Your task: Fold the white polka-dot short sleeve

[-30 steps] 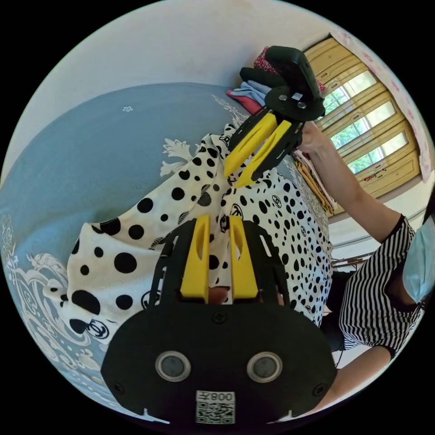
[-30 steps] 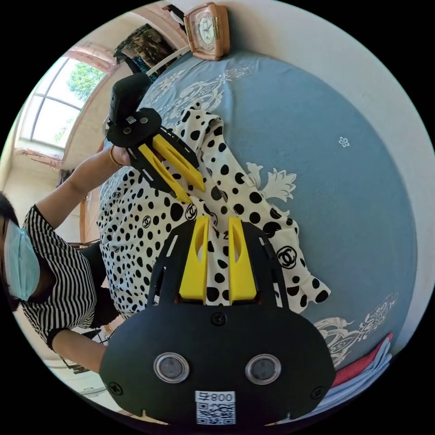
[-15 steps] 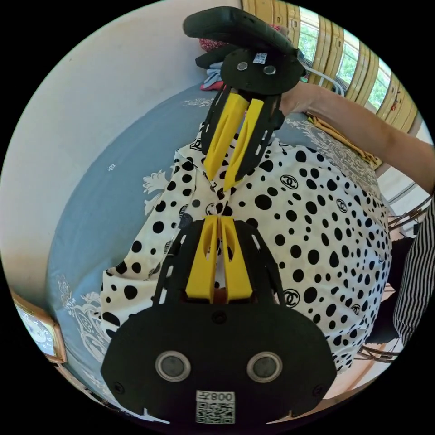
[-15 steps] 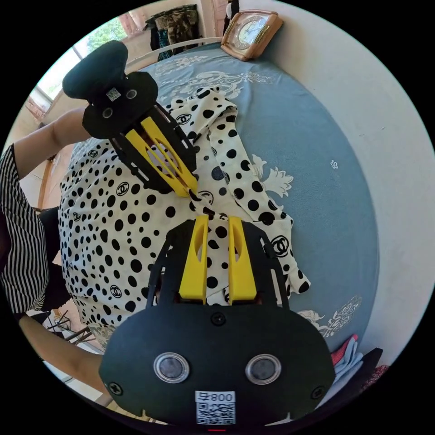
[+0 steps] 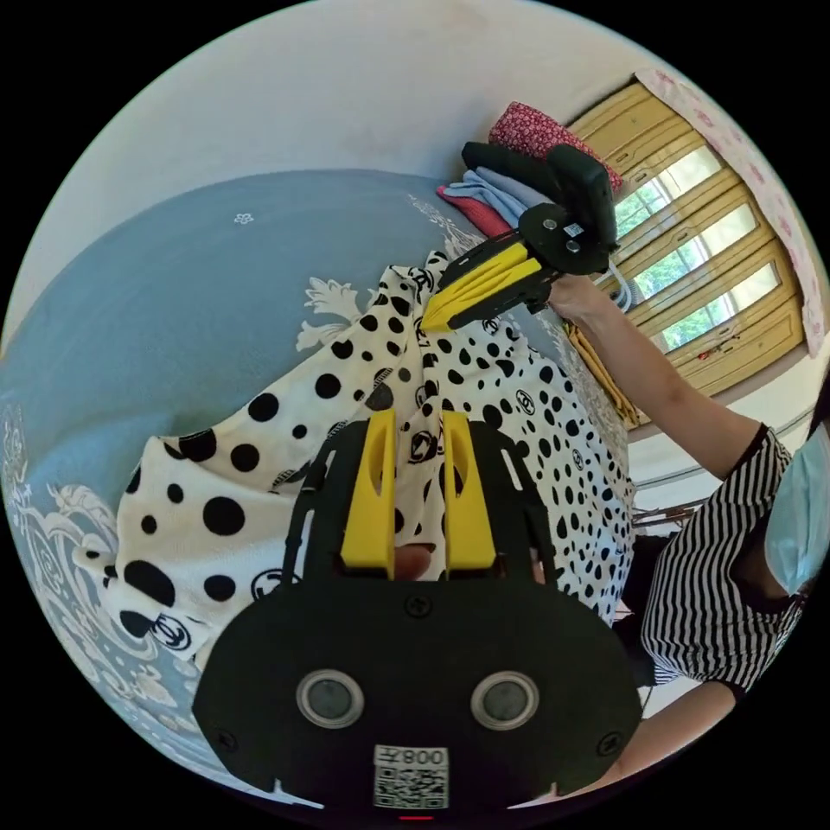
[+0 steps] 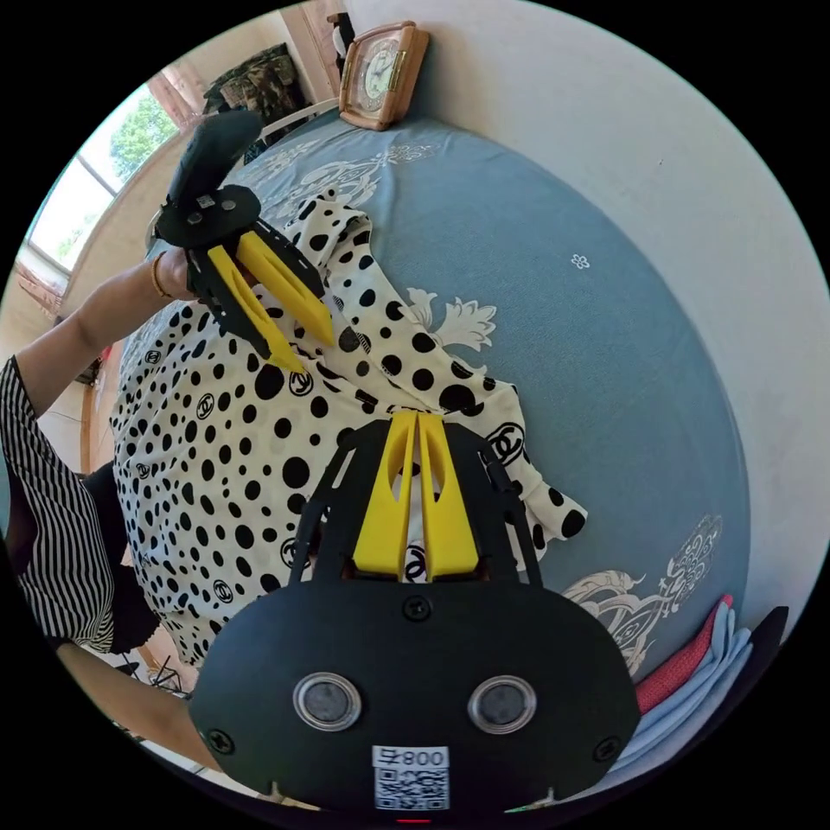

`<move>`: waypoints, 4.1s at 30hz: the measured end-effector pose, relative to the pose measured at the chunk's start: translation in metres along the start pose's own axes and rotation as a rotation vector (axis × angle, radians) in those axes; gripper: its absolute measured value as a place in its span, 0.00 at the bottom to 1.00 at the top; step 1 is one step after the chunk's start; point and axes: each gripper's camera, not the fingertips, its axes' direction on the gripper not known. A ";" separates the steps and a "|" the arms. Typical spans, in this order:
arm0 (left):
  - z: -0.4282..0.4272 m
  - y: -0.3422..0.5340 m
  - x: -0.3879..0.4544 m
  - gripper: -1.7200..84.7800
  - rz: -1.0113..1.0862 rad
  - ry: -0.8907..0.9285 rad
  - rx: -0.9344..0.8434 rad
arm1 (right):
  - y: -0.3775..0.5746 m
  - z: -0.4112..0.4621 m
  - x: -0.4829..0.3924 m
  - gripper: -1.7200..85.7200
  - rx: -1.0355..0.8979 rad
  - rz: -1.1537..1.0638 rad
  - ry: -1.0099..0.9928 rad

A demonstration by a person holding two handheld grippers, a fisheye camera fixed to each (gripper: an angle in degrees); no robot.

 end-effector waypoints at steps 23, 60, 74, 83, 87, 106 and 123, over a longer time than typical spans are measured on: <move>-0.032 -0.018 -0.014 0.03 -0.026 0.124 0.053 | 0.043 -0.027 0.037 0.04 0.163 0.110 -0.133; -0.111 0.078 0.000 0.09 -0.132 -0.033 0.234 | 0.110 -0.049 0.012 0.08 0.154 0.073 -0.029; -0.127 0.145 0.027 0.02 -0.381 -0.387 0.248 | 0.207 -0.040 0.042 0.02 0.208 0.466 -0.002; -0.124 0.210 0.094 0.02 -0.322 -0.435 0.154 | 0.306 -0.042 -0.045 0.02 0.268 0.487 -0.214; -0.113 0.213 0.084 0.02 -0.394 -0.412 0.143 | 0.328 -0.026 -0.072 0.02 0.156 0.516 -0.098; -0.098 0.315 0.172 0.02 -0.183 -0.478 0.191 | 0.309 -0.048 -0.132 0.02 0.309 0.342 -0.146; -0.151 0.556 0.211 0.05 -0.321 -0.300 0.329 | 0.453 -0.045 -0.193 0.03 0.328 0.487 -0.292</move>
